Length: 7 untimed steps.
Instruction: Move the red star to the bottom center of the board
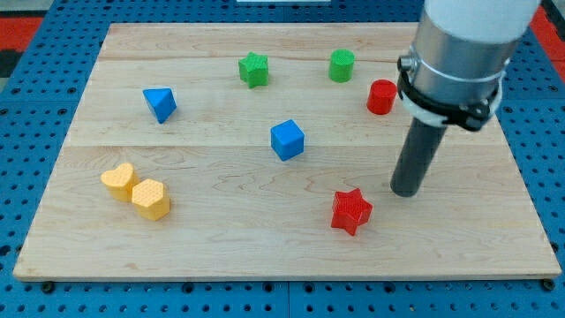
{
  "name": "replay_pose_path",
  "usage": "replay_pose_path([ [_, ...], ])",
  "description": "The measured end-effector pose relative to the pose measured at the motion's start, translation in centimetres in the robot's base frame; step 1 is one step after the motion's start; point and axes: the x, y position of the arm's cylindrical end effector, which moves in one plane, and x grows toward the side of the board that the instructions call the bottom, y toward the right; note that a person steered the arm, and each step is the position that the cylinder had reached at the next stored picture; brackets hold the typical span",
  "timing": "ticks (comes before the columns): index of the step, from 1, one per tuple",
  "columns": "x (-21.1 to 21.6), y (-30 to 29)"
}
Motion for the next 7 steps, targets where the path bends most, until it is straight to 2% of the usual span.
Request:
replay_pose_path([
  [1,1.6,-3.4],
  [2,1.6,-9.0],
  [3,1.5,-11.8],
  [4,-2.5,-8.2],
  [5,-6.8,-7.2],
  [6,-11.4,-8.0],
  [7,-12.6,-10.7],
])
